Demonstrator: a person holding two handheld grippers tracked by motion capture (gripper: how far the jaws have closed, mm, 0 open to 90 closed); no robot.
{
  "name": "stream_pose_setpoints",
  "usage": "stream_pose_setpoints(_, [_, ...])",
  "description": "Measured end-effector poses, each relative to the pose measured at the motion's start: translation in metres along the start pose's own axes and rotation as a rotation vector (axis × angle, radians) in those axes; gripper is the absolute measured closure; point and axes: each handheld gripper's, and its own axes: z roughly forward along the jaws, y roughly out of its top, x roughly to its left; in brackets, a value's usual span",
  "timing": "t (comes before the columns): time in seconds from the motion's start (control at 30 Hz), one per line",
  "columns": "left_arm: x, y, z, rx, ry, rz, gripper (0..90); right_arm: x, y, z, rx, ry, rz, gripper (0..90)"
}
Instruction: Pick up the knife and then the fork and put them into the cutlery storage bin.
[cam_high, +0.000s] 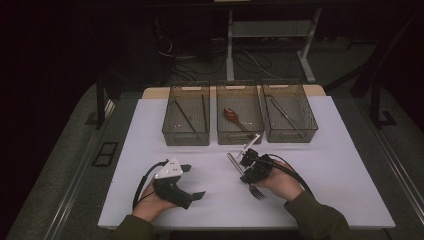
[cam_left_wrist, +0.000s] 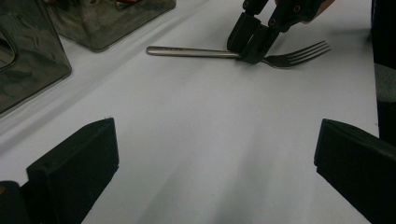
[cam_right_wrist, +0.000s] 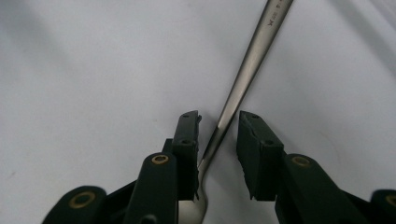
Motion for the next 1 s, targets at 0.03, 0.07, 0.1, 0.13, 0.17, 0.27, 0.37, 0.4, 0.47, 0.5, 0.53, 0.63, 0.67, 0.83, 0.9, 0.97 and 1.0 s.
stream_pose_setpoints(0.03, [0.000, 0.000, 0.000, 0.001, 0.000, 0.000, 0.0, 0.000, 0.000, 0.001, 0.002, -0.012, -0.014, 70.6])
stream_pose_setpoints(0.07, [0.000, 0.000, 0.000, 0.002, -0.001, 0.000, 0.0, 0.002, 0.000, 0.000, 0.006, -0.013, -0.016, 71.7])
stream_pose_setpoints(0.1, [0.000, 0.000, 0.001, 0.004, -0.001, 0.001, 0.0, 0.003, 0.001, 0.001, 0.009, -0.021, -0.022, 72.4])
stream_pose_setpoints(0.13, [0.000, 0.000, 0.001, 0.006, -0.001, 0.003, 0.0, 0.003, 0.001, 0.001, 0.015, -0.030, -0.027, 73.3])
stream_pose_setpoints(0.17, [0.000, 0.000, 0.001, 0.005, -0.001, 0.003, 0.0, 0.003, 0.002, 0.001, 0.020, -0.040, -0.033, 73.5])
stream_pose_setpoints(0.27, [0.000, 0.000, 0.001, 0.004, -0.002, 0.004, 0.0, 0.004, 0.004, 0.001, 0.031, -0.026, -0.036, 74.2])
stream_pose_setpoints(0.37, [0.000, 0.000, 0.001, 0.004, -0.001, 0.003, 0.0, 0.003, 0.005, 0.001, 0.043, -0.041, -0.051, 78.4])
stream_pose_setpoints(0.4, [0.000, 0.000, 0.000, 0.004, -0.001, 0.003, 0.0, 0.003, 0.005, 0.001, 0.045, -0.042, -0.055, 81.4])
stream_pose_setpoints(0.47, [0.000, 0.000, 0.001, 0.005, -0.002, 0.003, 0.0, 0.003, 0.005, 0.001, 0.046, -0.039, -0.066, 84.1])
stream_pose_setpoints(0.5, [0.000, 0.000, 0.001, 0.005, -0.002, 0.003, 0.0, 0.003, 0.005, 0.001, 0.046, -0.030, -0.064, 84.2])
stream_pose_setpoints(0.53, [0.000, 0.000, 0.001, 0.005, -0.001, 0.002, 0.0, 0.003, 0.005, 0.001, 0.046, -0.030, -0.066, 84.2])
stream_pose_setpoints(0.63, [0.000, 0.000, 0.000, 0.002, 0.000, 0.002, 0.0, 0.002, 0.004, 0.001, 0.041, -0.039, -0.084, 84.7])
stream_pose_setpoints(0.67, [0.000, 0.000, 0.000, 0.001, 0.000, 0.002, 0.0, 0.001, 0.003, 0.001, 0.035, -0.035, -0.085, 84.7])
stream_pose_setpoints(0.83, [0.000, 0.000, -0.001, -0.001, 0.000, 0.004, 0.0, -0.008, -0.002, -0.004, -0.016, 0.018, -0.069, 84.7])
stream_pose_setpoints(0.9, [0.000, 0.000, -0.001, -0.001, 0.000, 0.005, 0.0, -0.011, -0.004, -0.009, -0.038, 0.029, -0.057, 84.7])
stream_pose_setpoints(0.97, [0.000, 0.000, -0.001, -0.002, 0.000, 0.005, 0.0, -0.015, -0.005, -0.014, -0.066, 0.047, -0.044, 84.7])
stream_pose_setpoints(1.0, [0.001, 0.000, -0.001, 0.003, 0.000, 0.008, 0.0, -0.016, -0.006, -0.016, -0.078, 0.061, -0.031, 84.7])
